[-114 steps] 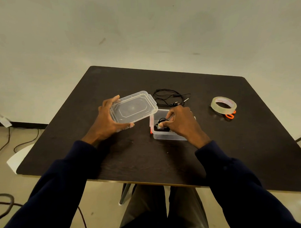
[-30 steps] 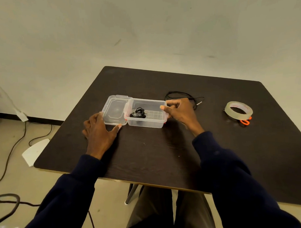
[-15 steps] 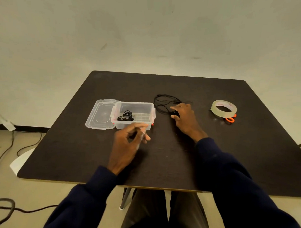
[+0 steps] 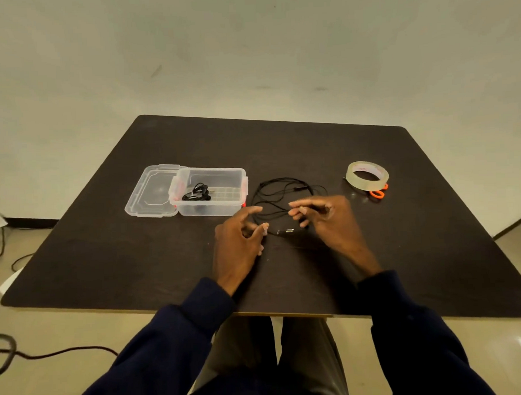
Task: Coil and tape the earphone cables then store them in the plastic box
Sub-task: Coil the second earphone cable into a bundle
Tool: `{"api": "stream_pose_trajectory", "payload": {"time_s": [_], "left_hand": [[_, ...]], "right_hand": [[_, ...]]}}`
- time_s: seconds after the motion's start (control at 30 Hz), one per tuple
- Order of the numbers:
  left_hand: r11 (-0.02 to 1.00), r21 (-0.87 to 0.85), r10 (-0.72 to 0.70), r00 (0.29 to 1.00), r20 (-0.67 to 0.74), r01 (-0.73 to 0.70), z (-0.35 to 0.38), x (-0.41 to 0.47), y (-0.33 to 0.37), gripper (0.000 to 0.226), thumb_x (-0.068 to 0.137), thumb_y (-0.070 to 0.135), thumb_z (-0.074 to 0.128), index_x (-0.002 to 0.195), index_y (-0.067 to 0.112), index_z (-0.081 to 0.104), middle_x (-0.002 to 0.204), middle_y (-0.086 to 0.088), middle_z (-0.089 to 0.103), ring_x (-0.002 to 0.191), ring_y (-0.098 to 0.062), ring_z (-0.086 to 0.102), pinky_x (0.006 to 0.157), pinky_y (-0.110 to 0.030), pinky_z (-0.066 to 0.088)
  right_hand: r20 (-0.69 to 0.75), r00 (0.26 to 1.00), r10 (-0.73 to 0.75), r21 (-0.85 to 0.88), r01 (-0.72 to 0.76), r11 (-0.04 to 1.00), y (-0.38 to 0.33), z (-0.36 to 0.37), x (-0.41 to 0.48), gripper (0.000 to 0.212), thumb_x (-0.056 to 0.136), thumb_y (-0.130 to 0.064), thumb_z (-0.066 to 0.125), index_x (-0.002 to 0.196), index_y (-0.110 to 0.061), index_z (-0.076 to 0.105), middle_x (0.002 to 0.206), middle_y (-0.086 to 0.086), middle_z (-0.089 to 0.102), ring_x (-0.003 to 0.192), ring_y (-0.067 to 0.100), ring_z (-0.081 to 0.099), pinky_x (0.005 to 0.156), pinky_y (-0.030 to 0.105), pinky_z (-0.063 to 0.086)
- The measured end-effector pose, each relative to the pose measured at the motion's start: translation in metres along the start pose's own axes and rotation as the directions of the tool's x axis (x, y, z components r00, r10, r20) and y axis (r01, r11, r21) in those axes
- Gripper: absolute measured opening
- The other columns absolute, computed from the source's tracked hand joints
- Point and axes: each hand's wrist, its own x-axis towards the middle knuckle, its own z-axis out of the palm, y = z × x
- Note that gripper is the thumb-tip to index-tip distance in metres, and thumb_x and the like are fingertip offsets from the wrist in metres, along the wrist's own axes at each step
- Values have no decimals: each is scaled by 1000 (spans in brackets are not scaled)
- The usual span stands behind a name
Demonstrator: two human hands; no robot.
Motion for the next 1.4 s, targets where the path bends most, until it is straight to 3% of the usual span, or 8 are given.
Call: {"api": "stream_pose_trajectory", "payload": {"time_s": [0.23, 0.47, 0.6, 0.73, 0.9, 1.03, 1.23, 1.4], "left_hand": [[986, 160, 32, 996, 80, -45, 2, 10, 3, 33, 96, 29, 70, 129, 25, 69, 71, 10, 71, 56, 2, 66, 60, -17, 57], [991, 86, -105, 994, -2, 105, -1, 5, 0, 13, 95, 30, 72, 88, 20, 73, 71, 7, 72, 55, -4, 69, 57, -17, 56], [969, 1, -246, 967, 72, 247, -6, 11, 8, 31, 94, 45, 69, 86, 16, 76, 71, 3, 76, 59, -10, 74, 62, -26, 62], [923, -292, -233, 967, 101, 253, -2, 19, 20, 28, 100, 29, 67, 91, 5, 78, 81, -8, 79, 78, -24, 78, 75, -44, 65], [947, -279, -136, 986, 92, 157, -6, 23, 27, 34, 110, 22, 47, 93, 9, 73, 75, -1, 73, 60, -11, 64, 55, -22, 50], [982, -190, 23, 970, 242, 24, -19, 30, 37, 38, 111, 13, 41, 92, 10, 74, 72, 4, 69, 61, 3, 53, 60, -17, 40], [953, -298, 100, 988, 119, -60, -41, 30, 47, 38, 111, 10, 40, 94, 6, 73, 77, 4, 72, 62, -1, 54, 57, -14, 40], [931, -356, -51, 994, 98, 83, -62, 27, 41, 46, 111, 15, 39, 87, 3, 76, 75, -10, 75, 55, -13, 60, 49, -20, 44]], "right_hand": [[1, 994, 108, -152, -106, 983, -4, 0, 5, 21, 93, -5, 71, 107, -19, 78, 97, -6, 77, 82, 2, 72, 72, 17, 59], [191, 982, -14, -538, 116, 835, -17, 44, -21, 9, 92, -32, 73, 99, -28, 70, 103, -12, 58, 96, 2, 45, 81, 24, 47], [-55, 996, -63, -291, 45, 956, -24, 50, -26, 2, 94, -18, 71, 93, -20, 70, 94, -9, 61, 83, 4, 55, 75, 22, 49], [52, 994, -100, -54, 103, 993, -33, 48, -27, 5, 87, -14, 79, 91, -17, 79, 88, -9, 71, 77, 2, 65, 71, 14, 50], [-234, 962, -142, -110, 119, 987, -35, 34, -10, 27, 93, -8, 69, 118, -19, 70, 110, -5, 70, 96, 3, 66, 77, 17, 54], [54, 964, -259, -219, 265, 939, -42, 20, 14, 41, 99, -5, 61, 137, -20, 63, 140, -6, 60, 130, 9, 49, 102, 23, 48], [223, 967, -123, -120, 153, 981, -48, 5, 35, 18, 103, -9, 57, 100, -13, 75, 90, -2, 73, 87, 9, 68, 83, 29, 53], [316, 940, -129, -77, 161, 984, -49, -13, 39, 13, 99, -19, 66, 99, -14, 77, 93, -10, 72, 88, 7, 67, 79, 18, 49]]}}
